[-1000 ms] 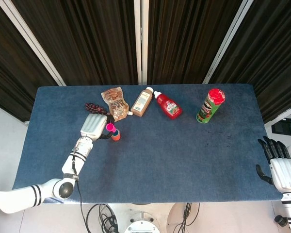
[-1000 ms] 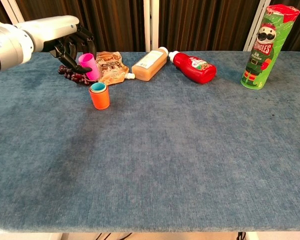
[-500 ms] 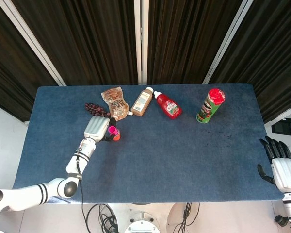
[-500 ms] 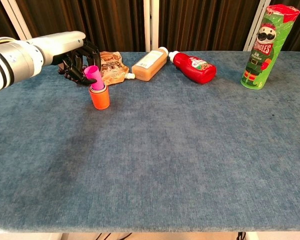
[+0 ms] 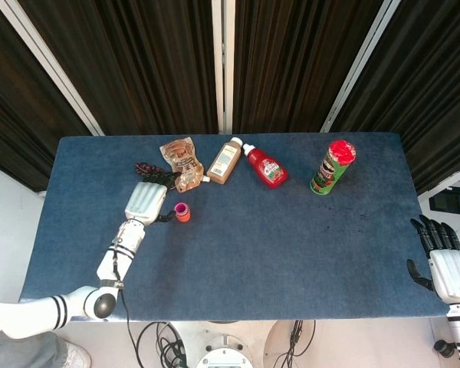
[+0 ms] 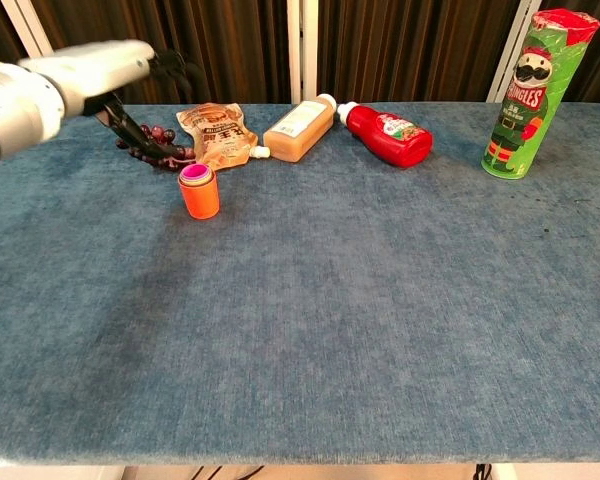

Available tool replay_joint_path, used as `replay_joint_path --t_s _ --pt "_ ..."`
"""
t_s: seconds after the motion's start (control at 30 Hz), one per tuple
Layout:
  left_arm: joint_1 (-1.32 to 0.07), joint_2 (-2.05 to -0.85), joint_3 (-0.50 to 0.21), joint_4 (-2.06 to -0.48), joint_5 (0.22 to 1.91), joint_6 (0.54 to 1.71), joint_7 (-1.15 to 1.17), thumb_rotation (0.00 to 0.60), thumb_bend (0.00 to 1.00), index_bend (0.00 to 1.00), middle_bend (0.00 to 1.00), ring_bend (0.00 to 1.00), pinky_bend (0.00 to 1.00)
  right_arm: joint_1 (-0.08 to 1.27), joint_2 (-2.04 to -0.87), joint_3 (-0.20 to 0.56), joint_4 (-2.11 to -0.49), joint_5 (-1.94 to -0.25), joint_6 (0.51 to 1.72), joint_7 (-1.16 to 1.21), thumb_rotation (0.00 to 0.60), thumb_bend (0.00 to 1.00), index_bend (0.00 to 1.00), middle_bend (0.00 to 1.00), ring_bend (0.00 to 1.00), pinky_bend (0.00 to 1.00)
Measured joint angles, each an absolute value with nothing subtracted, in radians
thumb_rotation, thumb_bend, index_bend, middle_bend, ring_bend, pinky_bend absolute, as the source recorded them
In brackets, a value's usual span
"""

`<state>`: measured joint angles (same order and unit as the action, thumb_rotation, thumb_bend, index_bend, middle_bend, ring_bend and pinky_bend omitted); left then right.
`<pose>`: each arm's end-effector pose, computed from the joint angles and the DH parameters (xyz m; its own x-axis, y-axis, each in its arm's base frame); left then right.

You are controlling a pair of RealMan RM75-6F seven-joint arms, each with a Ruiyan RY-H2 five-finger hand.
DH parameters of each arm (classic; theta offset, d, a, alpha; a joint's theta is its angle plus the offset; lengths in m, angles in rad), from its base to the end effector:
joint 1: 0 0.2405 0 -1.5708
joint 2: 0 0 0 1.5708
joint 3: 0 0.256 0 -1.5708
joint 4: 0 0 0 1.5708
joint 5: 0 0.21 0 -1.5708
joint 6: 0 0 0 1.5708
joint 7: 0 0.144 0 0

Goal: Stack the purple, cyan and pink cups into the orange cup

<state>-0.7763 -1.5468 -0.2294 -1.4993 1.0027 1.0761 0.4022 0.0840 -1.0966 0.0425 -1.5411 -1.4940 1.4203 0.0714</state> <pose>-0.1331 0.3634 0.0075 0.3917 0.1501 0.9078 0.8956 -0.2881 -0.3389 -0.3323 -0.1802 0.1654 0.4133 -0.0671 0.9081 -0.9099 0.0091 0.4148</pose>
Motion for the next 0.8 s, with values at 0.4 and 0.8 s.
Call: replay_joint_path --t_s 0.4,0.8 --pt "-0.433 -1.333 -0.029 -1.561 1.379 1.565 0.309 0.600 0.16 0.04 0.08 0.00 0.06 0.109 -1.152 0.031 -1.493 -1.581 1.440 0.045 0.600 0.33 0.00 0.00 0.00 0.00" --pt "-0.224 -1.260 0.070 -1.504 1.418 1.629 0.156 0.600 0.16 0.04 0.05 0.00 0.04 0.137 -1.210 0.030 -1.498 -1.571 1.401 -0.090 0.600 0.33 0.00 0.00 0.00 0.00"
